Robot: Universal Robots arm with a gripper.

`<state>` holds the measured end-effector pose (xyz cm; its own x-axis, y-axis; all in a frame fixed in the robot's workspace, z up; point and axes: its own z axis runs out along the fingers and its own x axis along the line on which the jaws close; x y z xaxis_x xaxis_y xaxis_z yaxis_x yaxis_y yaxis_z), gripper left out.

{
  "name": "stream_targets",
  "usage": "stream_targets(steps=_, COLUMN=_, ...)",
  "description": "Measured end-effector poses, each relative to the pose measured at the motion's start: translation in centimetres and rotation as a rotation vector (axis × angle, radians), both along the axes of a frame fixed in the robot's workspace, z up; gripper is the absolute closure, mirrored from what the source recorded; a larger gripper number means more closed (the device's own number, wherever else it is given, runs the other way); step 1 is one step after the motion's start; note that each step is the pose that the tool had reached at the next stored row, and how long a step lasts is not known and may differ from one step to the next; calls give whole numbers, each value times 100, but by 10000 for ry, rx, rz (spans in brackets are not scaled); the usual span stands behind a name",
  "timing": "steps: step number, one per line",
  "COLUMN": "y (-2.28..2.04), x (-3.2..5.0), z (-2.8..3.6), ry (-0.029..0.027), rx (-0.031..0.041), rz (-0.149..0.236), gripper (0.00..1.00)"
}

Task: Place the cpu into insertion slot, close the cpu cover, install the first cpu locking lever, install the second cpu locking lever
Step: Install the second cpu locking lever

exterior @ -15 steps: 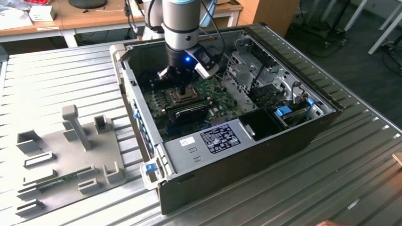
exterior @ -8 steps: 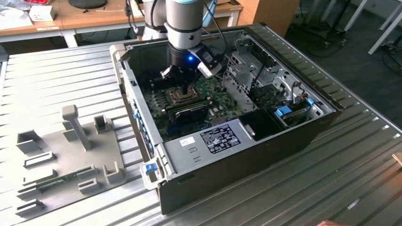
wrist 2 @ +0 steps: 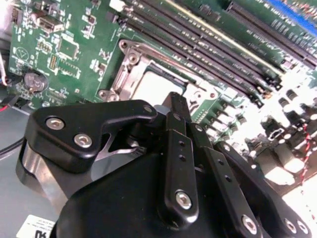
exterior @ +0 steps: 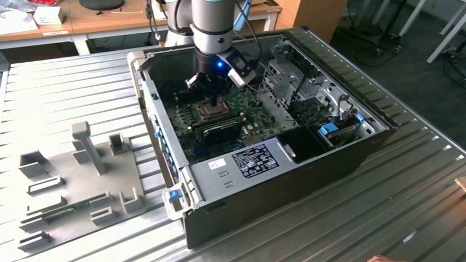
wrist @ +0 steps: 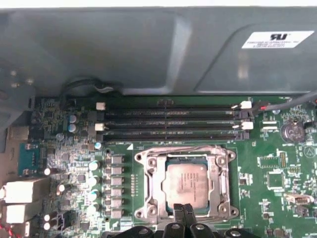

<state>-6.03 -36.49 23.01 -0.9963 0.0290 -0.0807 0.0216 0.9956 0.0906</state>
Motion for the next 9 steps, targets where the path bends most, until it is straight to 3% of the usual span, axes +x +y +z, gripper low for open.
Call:
stream_targets(steps=5, y=29, x=66, z=-3, ry=0, rx=1, rz=-1, gripper=90)
stream_targets(steps=9, y=68, x=70, z=-3, ry=-1, rx=0, rz=-2, gripper=90)
